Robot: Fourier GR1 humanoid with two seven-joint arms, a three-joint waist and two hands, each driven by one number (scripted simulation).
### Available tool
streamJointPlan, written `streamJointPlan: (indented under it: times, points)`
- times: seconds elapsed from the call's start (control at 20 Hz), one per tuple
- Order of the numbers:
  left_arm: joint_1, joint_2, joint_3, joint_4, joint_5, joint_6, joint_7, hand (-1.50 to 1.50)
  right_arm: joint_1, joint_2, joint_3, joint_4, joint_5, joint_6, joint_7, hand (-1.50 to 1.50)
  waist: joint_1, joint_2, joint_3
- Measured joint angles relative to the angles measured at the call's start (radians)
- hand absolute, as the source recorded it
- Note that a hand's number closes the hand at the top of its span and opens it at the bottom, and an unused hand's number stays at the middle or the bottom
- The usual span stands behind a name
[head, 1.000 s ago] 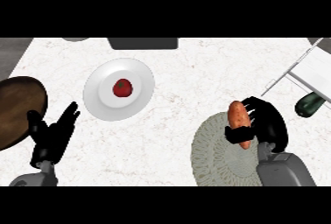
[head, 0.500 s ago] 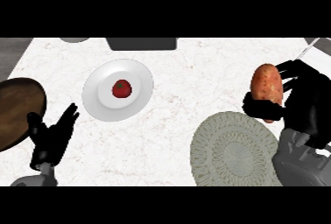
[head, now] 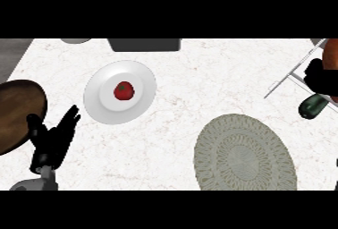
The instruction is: Pick the sweet potato from the placemat and place it in the tiered shelf
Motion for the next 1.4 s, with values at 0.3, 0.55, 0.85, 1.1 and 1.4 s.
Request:
streamJointPlan:
  times: [0.3,0.55,0.85,1.1,1.4]
  points:
    - [0.003,-0.002,0.002,0.000,-0.003,-0.003,-0.010,0.00,-0.153,-0.098,-0.183,0.069,-0.044,0.101,-0.051,1.50,0.003,0.002,0.000]
    - [0.003,-0.009,0.000,-0.002,-0.008,-0.001,-0.013,0.00,-0.236,-0.191,-0.309,0.155,-0.077,0.176,-0.103,1.50,0.005,0.004,0.001]
    - [0.005,-0.008,-0.002,-0.028,0.000,-0.010,0.020,0.00,-0.283,-0.302,-0.431,0.313,-0.135,0.241,-0.189,1.50,0.013,0.008,0.000]
    - [0.020,-0.025,-0.012,-0.045,-0.018,0.003,-0.001,0.00,-0.264,-0.372,-0.487,0.415,-0.181,0.291,-0.247,1.50,0.015,0.009,0.001]
    - [0.008,-0.023,0.000,-0.023,-0.007,-0.018,-0.007,0.00,-0.231,-0.421,-0.495,0.521,-0.191,0.268,-0.301,1.50,0.020,0.008,0.003]
